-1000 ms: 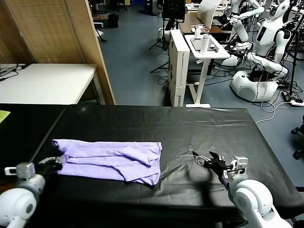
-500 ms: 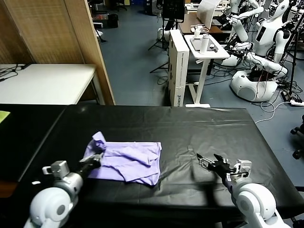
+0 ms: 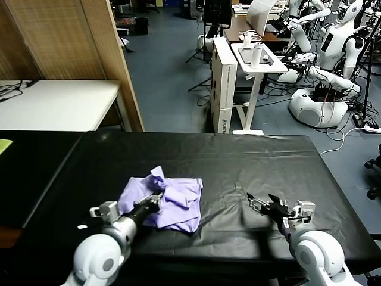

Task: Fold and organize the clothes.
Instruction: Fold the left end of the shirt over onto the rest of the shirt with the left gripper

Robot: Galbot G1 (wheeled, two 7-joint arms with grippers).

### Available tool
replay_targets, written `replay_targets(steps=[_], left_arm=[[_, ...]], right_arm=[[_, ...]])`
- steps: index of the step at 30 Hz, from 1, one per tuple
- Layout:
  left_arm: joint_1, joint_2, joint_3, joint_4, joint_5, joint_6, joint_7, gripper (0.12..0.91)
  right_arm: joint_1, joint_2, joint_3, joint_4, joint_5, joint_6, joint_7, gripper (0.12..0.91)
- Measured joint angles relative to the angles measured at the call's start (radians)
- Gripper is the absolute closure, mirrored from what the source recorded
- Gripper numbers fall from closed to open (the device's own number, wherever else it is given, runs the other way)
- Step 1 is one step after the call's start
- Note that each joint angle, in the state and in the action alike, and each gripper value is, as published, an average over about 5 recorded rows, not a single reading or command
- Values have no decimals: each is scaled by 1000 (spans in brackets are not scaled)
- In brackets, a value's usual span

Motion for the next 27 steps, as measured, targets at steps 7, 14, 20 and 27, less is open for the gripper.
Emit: replay_targets(steps=[7,14,20,27], left_arm=[[-5,-26,26,9,14,-1,0,858],[-18,-54,48,19,23,-3,-7,858],[-21,-78,60,40,37,-7,-8,858],[-20,-104,69,65,55,-17,-7,858]], right_arm=[[1,8,-8,-2,-6,0,0,118],[-1,13,-11,-3,-11,0,0,118],[-4,14,-12,-1,-13,0,-1,118],[-5,15,-16,2,-15,1,-2,118]])
